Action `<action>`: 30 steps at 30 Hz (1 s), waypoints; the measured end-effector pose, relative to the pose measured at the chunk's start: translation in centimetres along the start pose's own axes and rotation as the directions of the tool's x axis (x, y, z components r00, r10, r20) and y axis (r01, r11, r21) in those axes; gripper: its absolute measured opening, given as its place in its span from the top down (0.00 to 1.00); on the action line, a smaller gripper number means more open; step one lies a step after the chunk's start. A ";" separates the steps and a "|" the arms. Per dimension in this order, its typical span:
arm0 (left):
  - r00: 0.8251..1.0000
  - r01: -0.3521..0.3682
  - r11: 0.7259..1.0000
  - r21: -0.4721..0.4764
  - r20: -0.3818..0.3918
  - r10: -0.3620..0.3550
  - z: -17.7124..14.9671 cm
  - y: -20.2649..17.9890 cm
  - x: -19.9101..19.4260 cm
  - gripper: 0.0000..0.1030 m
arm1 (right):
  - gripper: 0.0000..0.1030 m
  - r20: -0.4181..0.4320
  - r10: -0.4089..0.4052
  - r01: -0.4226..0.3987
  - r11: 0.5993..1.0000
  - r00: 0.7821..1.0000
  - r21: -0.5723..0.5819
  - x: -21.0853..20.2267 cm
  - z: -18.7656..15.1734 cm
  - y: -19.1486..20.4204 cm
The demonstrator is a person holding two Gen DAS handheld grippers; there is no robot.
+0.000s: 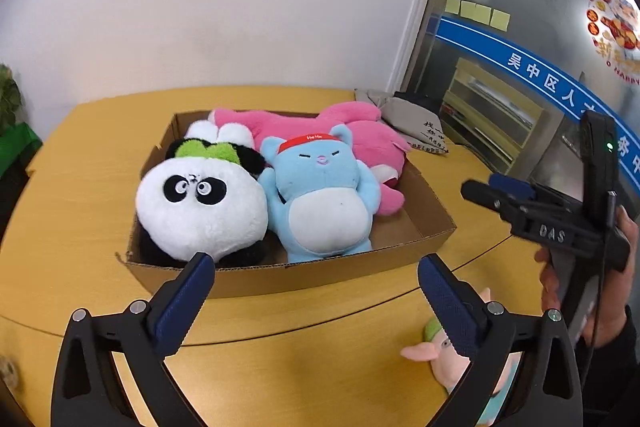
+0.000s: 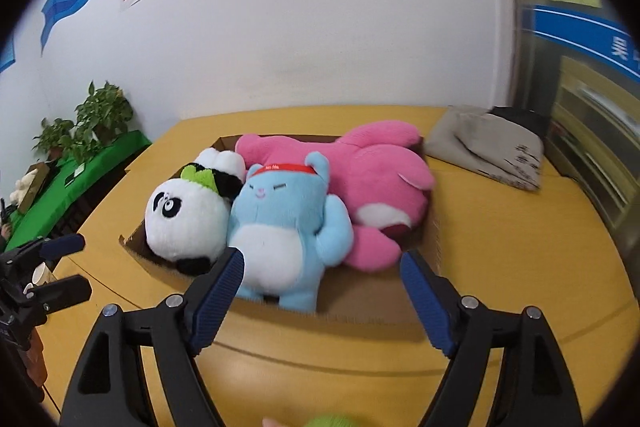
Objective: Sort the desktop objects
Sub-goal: 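Withdraw both grippers and move them toward the pink pig plush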
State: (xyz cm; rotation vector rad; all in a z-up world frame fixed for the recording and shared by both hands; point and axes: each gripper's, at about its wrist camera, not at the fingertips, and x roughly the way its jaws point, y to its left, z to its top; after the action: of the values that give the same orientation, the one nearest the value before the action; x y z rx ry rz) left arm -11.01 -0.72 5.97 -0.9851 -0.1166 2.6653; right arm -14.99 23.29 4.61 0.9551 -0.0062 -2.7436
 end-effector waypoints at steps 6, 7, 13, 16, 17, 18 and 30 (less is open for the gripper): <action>1.000 -0.003 1.000 -0.027 0.005 0.003 -2.2 -1.8 -1.9 0.00 | 0.22 0.016 -0.047 0.048 0.998 0.999 -0.048 -3.5 -2.9 2.9; 1.000 -0.007 1.000 -0.029 0.004 0.007 -2.5 -1.9 -2.1 0.00 | 0.22 0.018 -0.053 0.054 0.997 0.998 -0.049 -3.8 -3.1 3.1; 1.000 0.000 0.999 -0.044 0.000 0.000 -3.5 -2.2 -3.0 0.00 | 0.22 0.032 -0.078 0.080 0.995 0.996 -0.057 -5.2 -3.9 3.9; 1.000 -0.001 0.999 -0.044 0.002 0.001 -3.7 -2.2 -3.3 0.00 | 0.22 0.036 -0.084 0.086 0.994 0.996 -0.060 -5.6 -3.9 4.1; 1.000 0.003 0.999 -0.044 0.001 -0.003 -3.7 -2.2 -3.4 0.00 | 0.22 0.038 -0.085 0.088 0.994 0.996 -0.060 -5.7 -3.8 4.1; 1.000 0.007 0.999 -0.044 0.002 -0.007 -3.8 -2.3 -3.5 0.00 | 0.22 0.040 -0.087 0.089 0.994 0.995 -0.059 -5.9 -3.8 4.1; 0.999 0.035 0.998 -0.057 -0.010 -0.035 -4.1 -2.6 -3.1 0.00 | 0.22 0.025 -0.085 0.086 0.995 0.996 -0.057 -5.9 -4.0 3.9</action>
State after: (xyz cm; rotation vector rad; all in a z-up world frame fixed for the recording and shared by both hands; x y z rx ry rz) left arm -5.51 0.76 5.23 -1.0055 -0.2068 2.6380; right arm -7.22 21.11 5.33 0.9292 0.1129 -2.8156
